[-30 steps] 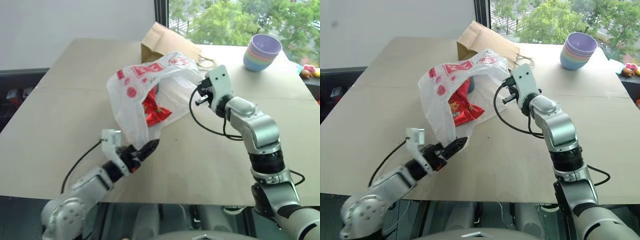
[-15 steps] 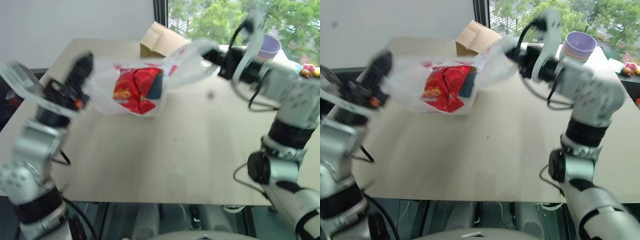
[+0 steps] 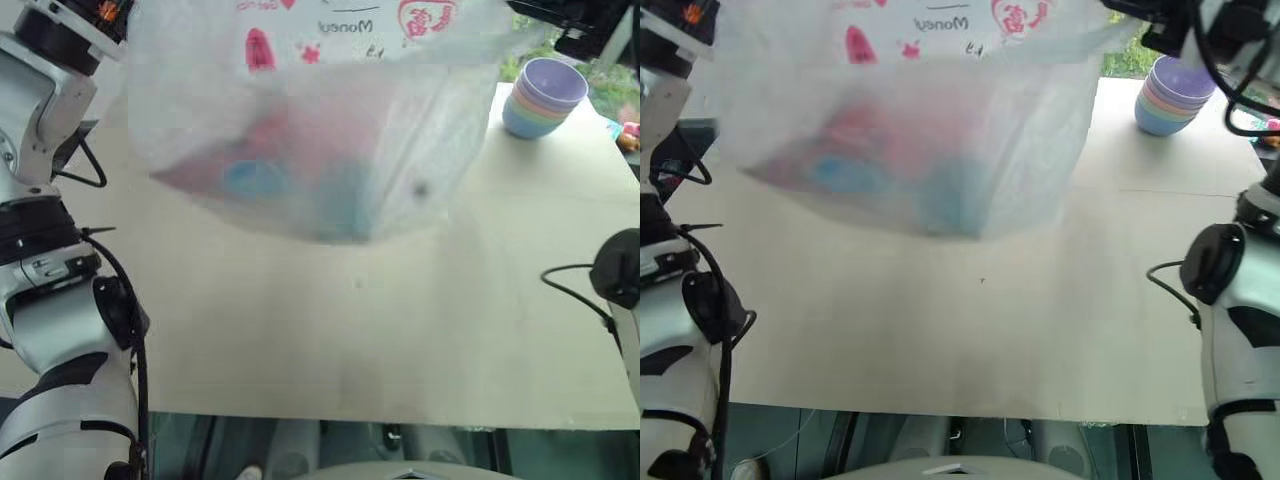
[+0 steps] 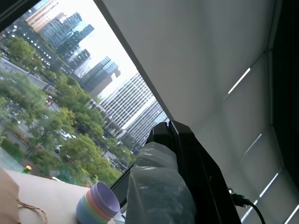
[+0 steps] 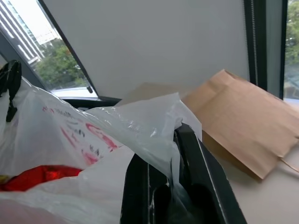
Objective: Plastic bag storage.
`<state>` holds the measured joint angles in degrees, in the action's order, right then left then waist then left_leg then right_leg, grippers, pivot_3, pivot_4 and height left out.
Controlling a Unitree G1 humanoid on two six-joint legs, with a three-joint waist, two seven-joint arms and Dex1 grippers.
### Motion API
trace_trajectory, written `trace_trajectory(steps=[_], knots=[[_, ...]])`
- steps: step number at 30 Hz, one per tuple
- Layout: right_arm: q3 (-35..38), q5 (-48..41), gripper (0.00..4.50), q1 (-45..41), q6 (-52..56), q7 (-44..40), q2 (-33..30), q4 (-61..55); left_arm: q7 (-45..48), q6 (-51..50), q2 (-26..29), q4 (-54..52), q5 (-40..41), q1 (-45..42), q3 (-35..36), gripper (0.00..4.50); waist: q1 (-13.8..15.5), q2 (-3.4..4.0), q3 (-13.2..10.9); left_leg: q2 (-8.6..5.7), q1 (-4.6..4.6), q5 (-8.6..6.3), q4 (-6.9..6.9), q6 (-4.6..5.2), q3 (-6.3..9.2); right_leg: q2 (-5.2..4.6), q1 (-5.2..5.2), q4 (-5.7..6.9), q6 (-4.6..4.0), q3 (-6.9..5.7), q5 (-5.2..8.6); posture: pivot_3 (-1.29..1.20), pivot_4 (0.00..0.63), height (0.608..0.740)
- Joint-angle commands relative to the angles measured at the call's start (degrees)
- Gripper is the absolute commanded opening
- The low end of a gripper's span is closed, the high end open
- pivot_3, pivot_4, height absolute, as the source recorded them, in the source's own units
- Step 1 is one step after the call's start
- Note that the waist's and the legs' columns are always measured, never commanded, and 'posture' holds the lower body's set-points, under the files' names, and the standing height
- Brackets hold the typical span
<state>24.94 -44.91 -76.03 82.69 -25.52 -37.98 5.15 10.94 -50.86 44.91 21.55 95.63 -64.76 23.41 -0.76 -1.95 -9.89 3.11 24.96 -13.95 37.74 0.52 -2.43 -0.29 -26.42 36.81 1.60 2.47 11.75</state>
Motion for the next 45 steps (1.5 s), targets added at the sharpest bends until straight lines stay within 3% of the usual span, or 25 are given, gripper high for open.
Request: trace_trajectory(steps=[1,6,10,15,19,21,23,25,28,32,33,42,45], knots=[[4.47,-2.20,0.00,3.87,3.44,1.26,-3.46,-8.61,0.08,-2.61,-0.05,-2.53,0.34,0.61,2.69,0.01,-0.02,0.00,0.00,0.00,-0.01,0.00,-0.05,0.00,-0.02,-0.01,-0.04,0.01,0.00,0.01,0.00,0.00,0.150,0.740],[5.92,-3.89,0.00,16.97,5.57,3.90,-1.04,-21.52,-5.40,-5.42,-4.15,-13.66,4.43,11.89,3.61,0.01,-0.20,0.01,0.02,0.02,-0.09,0.03,-0.07,-0.04,-0.29,-0.08,-0.19,0.07,0.00,0.19,0.00,0.00,0.150,0.740],[2.71,-3.47,0.00,34.60,2.99,4.41,0.64,-32.99,-7.55,-5.99,-6.82,-26.05,4.02,28.86,3.08,0.01,-0.13,0.02,0.06,0.06,-0.17,0.07,0.07,-0.10,-0.32,-0.15,-0.18,0.29,0.01,0.25,0.00,0.00,0.150,0.740],[-3.70,3.43,0.00,54.99,-6.28,3.46,-5.00,-41.40,-0.29,-2.90,-6.54,-38.08,-13.97,46.24,-3.35,0.01,0.19,0.05,0.08,-0.17,-0.22,0.06,0.50,-0.08,-0.32,-0.24,-0.09,0.68,0.14,0.27,0.10,0.00,0.150,0.740],[-7.58,7.40,0.00,64.71,-16.43,2.93,-4.62,-47.45,3.20,3.76,-7.76,-43.68,-27.09,54.17,-6.35,0.01,0.13,0.04,0.08,-0.37,-0.27,0.03,0.72,0.16,-0.27,-0.30,-0.08,0.91,0.17,0.35,0.13,0.00,0.150,0.740],[-13.53,18.61,0.00,70.07,-32.90,2.94,-6.06,-48.31,7.18,8.50,-6.96,-45.81,-35.20,57.58,-8.65,0.01,-0.05,0.04,0.08,-0.38,-0.60,0.17,0.71,0.16,-0.27,-0.30,0.19,0.93,0.17,0.36,0.36,0.00,0.150,0.740],[-16.27,20.98,0.00,75.17,-42.90,-1.49,-4.75,-47.96,16.52,13.43,-6.38,-48.37,-38.09,62.23,-7.92,0.01,-0.23,0.03,0.12,-0.37,-1.31,0.17,0.66,0.15,-0.31,-0.32,0.86,0.88,0.17,0.38,0.40,0.00,0.150,0.740],[-16.36,20.82,0.89,79.62,-47.12,-3.97,-3.16,-47.04,23.74,18.75,-5.59,-50.75,-41.89,67.28,-6.97,0.80,-0.32,0.02,0.13,-0.34,-1.31,0.16,0.66,0.15,-0.32,-0.33,0.85,0.86,0.16,0.38,0.41,0.00,0.150,0.740],[-15.17,22.98,2.25,86.77,-53.44,-5.34,-1.60,-47.08,26.33,26.83,-5.75,-51.27,-51.39,74.04,-6.44,2.15,-0.11,0.04,0.15,-0.35,-1.23,0.16,0.63,0.16,-0.36,-0.39,0.77,0.84,0.15,0.38,0.41,0.00,0.150,0.740],[-6.71,13.59,4.15,94.19,-55.06,-7.51,3.59,-50.75,26.08,31.38,-7.24,-50.96,-56.52,80.18,-2.48,4.08,0.03,0.03,0.16,-0.33,-1.20,0.15,0.59,0.18,-0.33,-0.41,0.78,0.78,0.15,0.35,0.41,0.00,0.150,0.740],[-4.74,11.37,4.17,95.33,-54.93,-8.09,4.24,-50.92,25.85,31.54,-7.53,-50.55,-56.94,80.78,-2.03,4.45,0.03,0.03,0.16,-0.33,-1.20,0.15,0.60,0.18,-0.32,-0.41,0.78,0.78,0.16,0.34,0.42,0.00,0.150,0.740],[5.16,10.97,4.17,106.23,-64.86,-23.33,0.87,-45.79,33.56,32.25,-5.84,-50.79,-56.51,85.07,0.19,4.45,-0.08,-0.01,0.23,-0.04,-1.27,0.14,0.62,0.18,-0.36,-0.38,0.81,0.79,0.15,0.31,0.42,0.00,0.150,0.740],[6.13,13.88,4.17,109.54,-68.19,-25.83,0.52,-44.74,31.90,31.06,-6.83,-53.36,-55.86,85.76,-0.46,4.45,-0.07,0.03,0.26,0.01,-1.27,0.13,0.58,0.18,-0.36,-0.35,0.77,0.77,0.14,0.33,0.43,0.00,0.150,0.740]])
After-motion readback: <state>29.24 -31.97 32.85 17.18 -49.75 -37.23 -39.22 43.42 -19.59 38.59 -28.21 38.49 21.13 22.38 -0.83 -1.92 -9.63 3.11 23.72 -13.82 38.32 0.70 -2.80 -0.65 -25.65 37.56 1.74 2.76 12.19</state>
